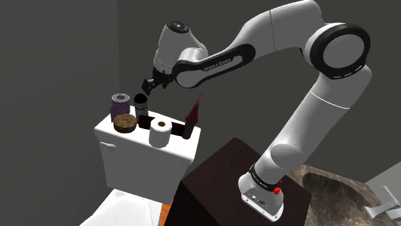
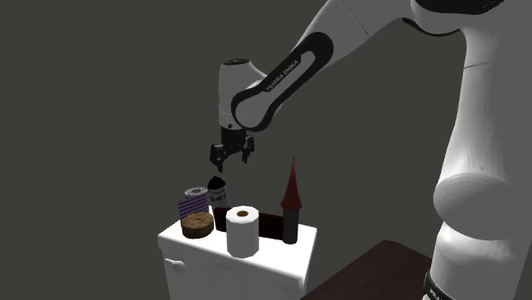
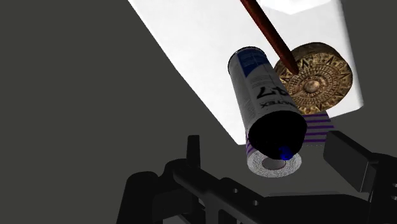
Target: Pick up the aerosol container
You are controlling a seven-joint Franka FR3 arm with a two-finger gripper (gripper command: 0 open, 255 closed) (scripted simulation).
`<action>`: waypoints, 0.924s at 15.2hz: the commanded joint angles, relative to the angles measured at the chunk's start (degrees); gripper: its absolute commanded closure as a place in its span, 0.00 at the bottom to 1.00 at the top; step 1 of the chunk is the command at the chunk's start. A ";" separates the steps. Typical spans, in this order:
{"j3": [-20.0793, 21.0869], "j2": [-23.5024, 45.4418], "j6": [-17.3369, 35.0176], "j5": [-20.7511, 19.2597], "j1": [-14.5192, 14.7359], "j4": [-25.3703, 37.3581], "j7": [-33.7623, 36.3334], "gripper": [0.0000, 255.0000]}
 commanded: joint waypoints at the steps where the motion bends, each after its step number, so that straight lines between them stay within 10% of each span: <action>1: 0.10 5.06 1.46 -4.92 0.81 3.36 4.59 0.00; 14: -2.96 15.82 5.81 -15.51 4.41 8.82 14.04 0.00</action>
